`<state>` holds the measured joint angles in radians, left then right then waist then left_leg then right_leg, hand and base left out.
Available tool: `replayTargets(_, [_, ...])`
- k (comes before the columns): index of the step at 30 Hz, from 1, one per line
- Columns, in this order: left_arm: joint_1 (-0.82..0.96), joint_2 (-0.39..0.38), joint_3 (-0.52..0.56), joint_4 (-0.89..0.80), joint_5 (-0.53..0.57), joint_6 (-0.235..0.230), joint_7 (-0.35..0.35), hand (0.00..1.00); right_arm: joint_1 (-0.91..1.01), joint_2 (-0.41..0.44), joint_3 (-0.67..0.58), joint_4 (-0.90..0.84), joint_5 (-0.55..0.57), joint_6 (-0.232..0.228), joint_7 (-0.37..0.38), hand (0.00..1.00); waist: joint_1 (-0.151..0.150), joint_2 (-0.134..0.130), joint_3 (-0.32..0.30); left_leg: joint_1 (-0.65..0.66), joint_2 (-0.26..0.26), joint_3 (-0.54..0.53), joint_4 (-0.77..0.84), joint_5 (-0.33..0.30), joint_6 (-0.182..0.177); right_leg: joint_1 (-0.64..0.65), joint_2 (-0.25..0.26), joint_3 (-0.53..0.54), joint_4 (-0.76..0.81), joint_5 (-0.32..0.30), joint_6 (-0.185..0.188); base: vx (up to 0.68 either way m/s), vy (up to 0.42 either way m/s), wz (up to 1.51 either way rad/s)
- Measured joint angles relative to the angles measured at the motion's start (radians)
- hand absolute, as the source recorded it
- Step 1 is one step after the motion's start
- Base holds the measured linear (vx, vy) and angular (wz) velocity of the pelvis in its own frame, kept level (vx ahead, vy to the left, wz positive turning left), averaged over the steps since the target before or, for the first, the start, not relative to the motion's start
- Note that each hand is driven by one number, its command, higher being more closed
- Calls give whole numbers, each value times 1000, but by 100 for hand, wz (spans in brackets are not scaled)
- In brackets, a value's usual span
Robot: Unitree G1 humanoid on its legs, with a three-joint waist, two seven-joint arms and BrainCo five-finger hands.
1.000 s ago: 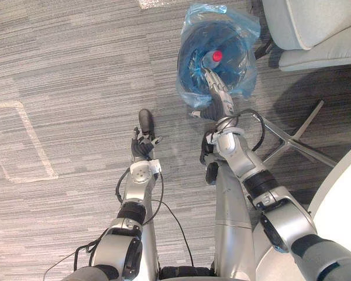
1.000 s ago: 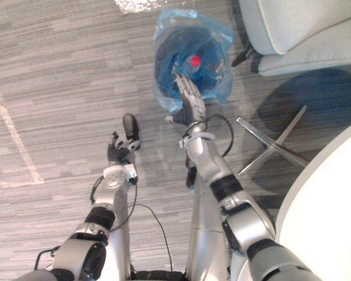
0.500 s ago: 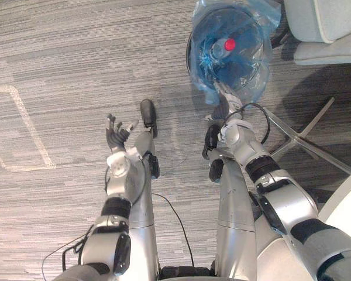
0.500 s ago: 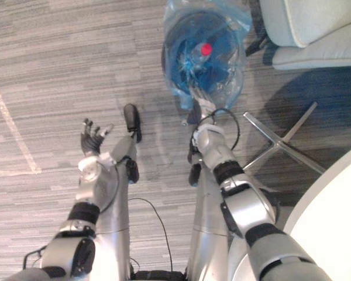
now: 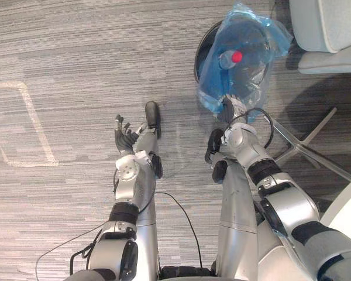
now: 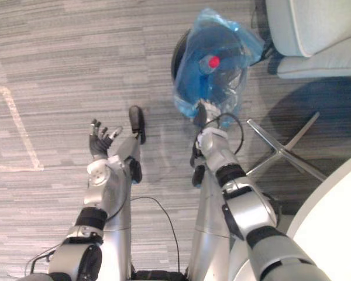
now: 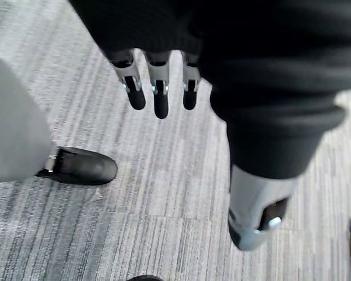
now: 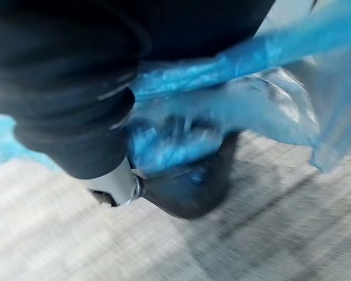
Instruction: Gather rubbish on tea table into small bin, then transfer packed bag to large trash can.
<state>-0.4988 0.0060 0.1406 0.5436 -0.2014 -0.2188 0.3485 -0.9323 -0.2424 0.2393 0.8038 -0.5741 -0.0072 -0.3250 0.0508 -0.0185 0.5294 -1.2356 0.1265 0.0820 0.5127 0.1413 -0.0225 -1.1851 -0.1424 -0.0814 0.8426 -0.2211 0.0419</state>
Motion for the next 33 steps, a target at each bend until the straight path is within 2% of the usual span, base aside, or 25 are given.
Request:
replayTargets(6, [48,-2,-13,-2,0,21,-7,0,64,37,1,-158,36,1,-10,100,3,0,-1,119,18,17,-32,-19,-6,119,20,8,-61,2,2,-37,-33,-15])
replayTargets(11, [154,-2,-42,8,1,32,-30,0,218,54,0,-357,74,7,-12,100,4,0,-6,308,19,43,-112,-18,-7,305,22,8,-155,17,0,0,-21,-11])
replayTargets(17, [251,-9,-52,90,24,60,-66,0,402,99,2,-607,114,-1,-14,100,2,-7,-35,523,21,60,-146,-56,-20,543,30,7,-259,27,8,93,-12,-10])
replayTargets(20, [321,-23,-52,147,53,78,-83,0,546,133,1,-743,114,-19,-3,100,-2,-13,-89,651,20,76,-183,-73,-22,682,33,10,-333,29,14,151,-5,-13])
replayTargets(23, [396,-20,-66,220,94,82,-107,0,660,169,6,-788,114,-44,11,100,-6,-29,-192,763,16,90,-263,-74,-32,782,40,14,-426,39,18,171,-17,-13])
replayTargets(26, [427,-1,-107,296,125,98,-119,0,705,164,20,-787,114,-67,37,100,-17,-34,-248,856,3,90,-348,-61,-47,879,47,13,-525,65,19,155,-8,-7])
replayTargets(28, [443,4,-133,328,147,102,-122,0,730,161,20,-786,116,-80,65,100,-22,-36,-264,924,0,95,-411,-41,-44,951,54,15,-604,97,21,129,7,-9])
replayTargets(33, [476,44,-172,331,181,104,-140,0,801,157,25,-786,155,-102,145,100,-41,-39,-302,1051,-23,94,-511,-14,-43,1088,51,14,-716,133,37,116,11,0])
